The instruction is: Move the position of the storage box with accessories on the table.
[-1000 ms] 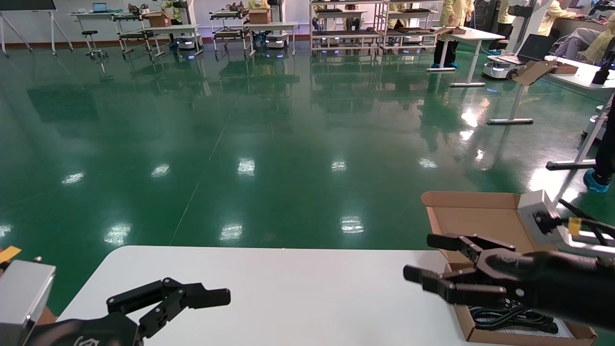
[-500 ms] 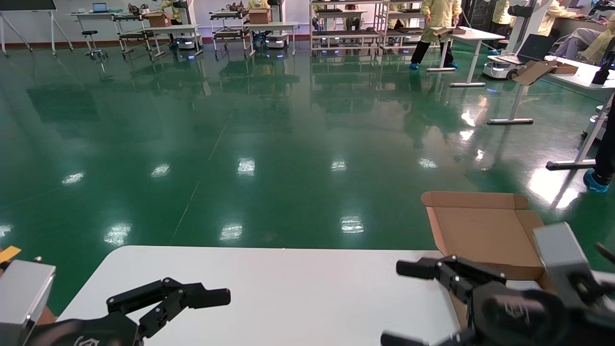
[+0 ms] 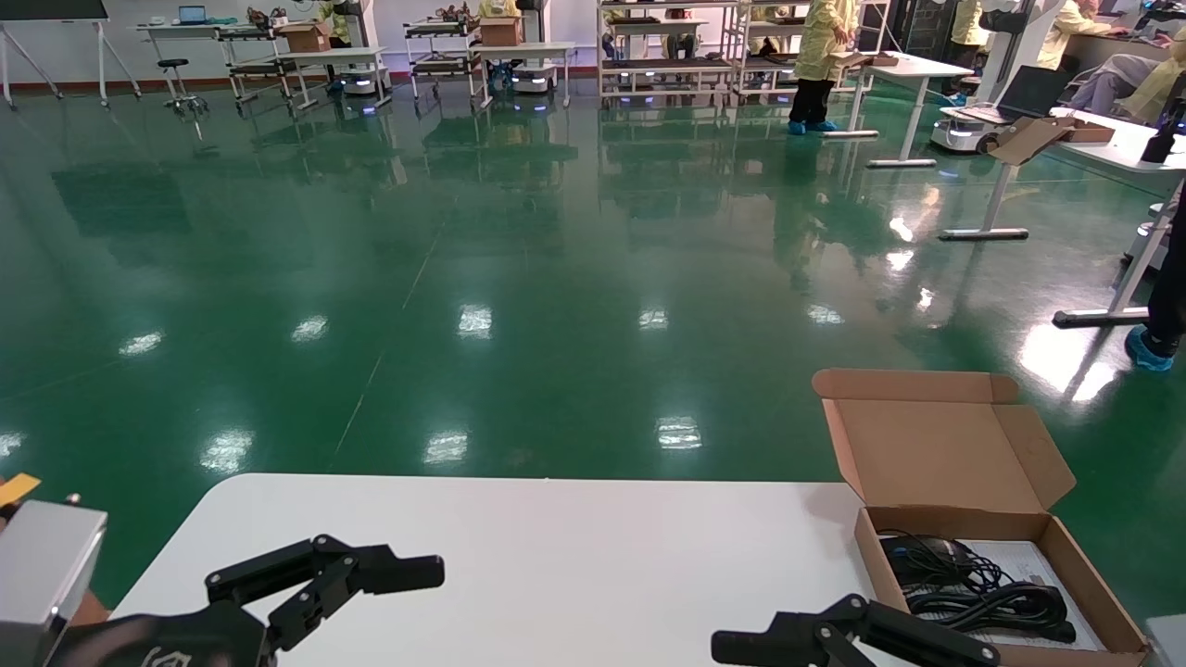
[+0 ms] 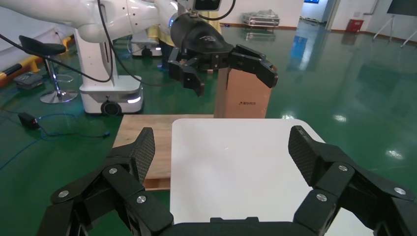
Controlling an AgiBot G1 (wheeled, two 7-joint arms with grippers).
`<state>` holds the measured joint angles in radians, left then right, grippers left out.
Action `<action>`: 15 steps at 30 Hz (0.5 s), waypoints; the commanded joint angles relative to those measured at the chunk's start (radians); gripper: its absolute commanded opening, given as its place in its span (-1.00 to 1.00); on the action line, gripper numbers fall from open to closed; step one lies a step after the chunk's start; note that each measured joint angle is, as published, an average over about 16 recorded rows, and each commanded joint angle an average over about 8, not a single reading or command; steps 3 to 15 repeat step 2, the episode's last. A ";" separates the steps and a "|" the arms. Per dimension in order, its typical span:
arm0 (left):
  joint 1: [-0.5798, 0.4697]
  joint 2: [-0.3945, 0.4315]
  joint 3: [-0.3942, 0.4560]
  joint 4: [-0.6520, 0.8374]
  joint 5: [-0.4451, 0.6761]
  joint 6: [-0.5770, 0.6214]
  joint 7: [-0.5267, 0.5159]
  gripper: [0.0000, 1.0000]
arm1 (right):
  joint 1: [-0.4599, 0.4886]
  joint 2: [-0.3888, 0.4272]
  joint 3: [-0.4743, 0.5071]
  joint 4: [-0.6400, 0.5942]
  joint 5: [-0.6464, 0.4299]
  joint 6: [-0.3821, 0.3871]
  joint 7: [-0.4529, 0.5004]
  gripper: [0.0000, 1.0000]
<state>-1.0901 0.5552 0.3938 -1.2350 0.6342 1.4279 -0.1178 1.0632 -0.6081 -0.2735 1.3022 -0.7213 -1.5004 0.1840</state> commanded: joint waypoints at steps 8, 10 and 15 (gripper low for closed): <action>0.000 0.000 0.000 0.000 0.000 0.000 0.000 1.00 | -0.017 0.005 0.010 0.027 0.015 -0.007 -0.006 1.00; 0.000 0.000 0.000 0.000 0.000 0.000 0.000 1.00 | -0.017 0.005 0.010 0.027 0.015 -0.007 -0.006 1.00; 0.000 0.000 0.000 0.000 0.000 0.000 0.000 1.00 | -0.017 0.005 0.010 0.027 0.015 -0.007 -0.006 1.00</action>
